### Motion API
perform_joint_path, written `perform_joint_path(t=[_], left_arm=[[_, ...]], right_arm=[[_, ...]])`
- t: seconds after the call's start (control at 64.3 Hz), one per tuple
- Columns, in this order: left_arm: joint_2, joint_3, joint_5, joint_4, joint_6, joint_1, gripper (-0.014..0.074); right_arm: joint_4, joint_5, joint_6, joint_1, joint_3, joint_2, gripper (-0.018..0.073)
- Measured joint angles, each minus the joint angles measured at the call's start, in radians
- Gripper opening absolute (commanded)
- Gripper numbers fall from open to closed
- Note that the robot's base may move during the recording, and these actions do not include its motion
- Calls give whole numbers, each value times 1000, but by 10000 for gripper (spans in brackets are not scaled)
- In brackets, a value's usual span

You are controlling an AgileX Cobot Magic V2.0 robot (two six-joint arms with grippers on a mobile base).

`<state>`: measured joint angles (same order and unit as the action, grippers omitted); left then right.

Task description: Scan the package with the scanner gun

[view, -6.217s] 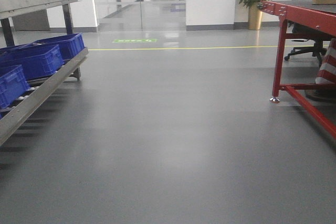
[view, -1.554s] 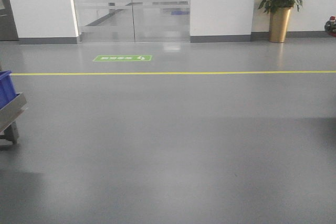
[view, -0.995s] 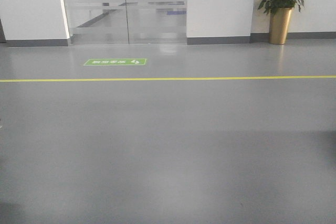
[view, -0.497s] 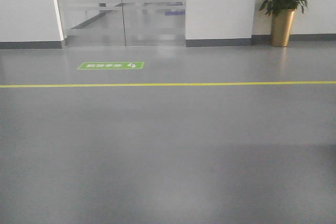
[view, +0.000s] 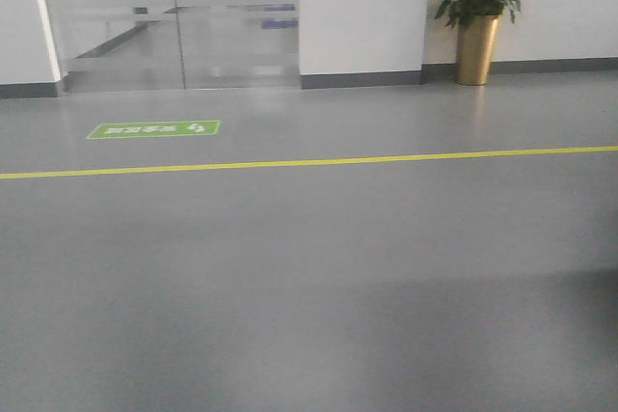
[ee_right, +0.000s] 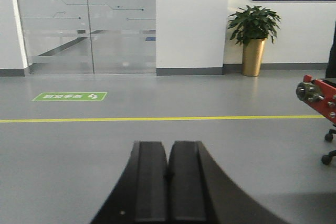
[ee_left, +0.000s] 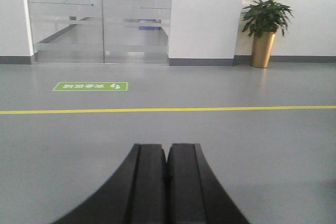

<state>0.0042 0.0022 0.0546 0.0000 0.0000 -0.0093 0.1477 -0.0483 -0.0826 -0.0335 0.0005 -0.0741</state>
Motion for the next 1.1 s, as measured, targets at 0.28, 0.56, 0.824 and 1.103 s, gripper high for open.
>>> perform_joint_path(t=[0.28, 0.56, 0.824, 1.103], left_arm=[[0, 0, 0, 0, 0, 0, -111], [0, 0, 0, 0, 0, 0, -111], [0, 0, 0, 0, 0, 0, -111], [0, 0, 0, 0, 0, 0, -111]], right_arm=[[0, 0, 0, 0, 0, 0, -154], [0, 0, 0, 0, 0, 0, -154], [0, 0, 0, 0, 0, 0, -154], [0, 0, 0, 0, 0, 0, -154]])
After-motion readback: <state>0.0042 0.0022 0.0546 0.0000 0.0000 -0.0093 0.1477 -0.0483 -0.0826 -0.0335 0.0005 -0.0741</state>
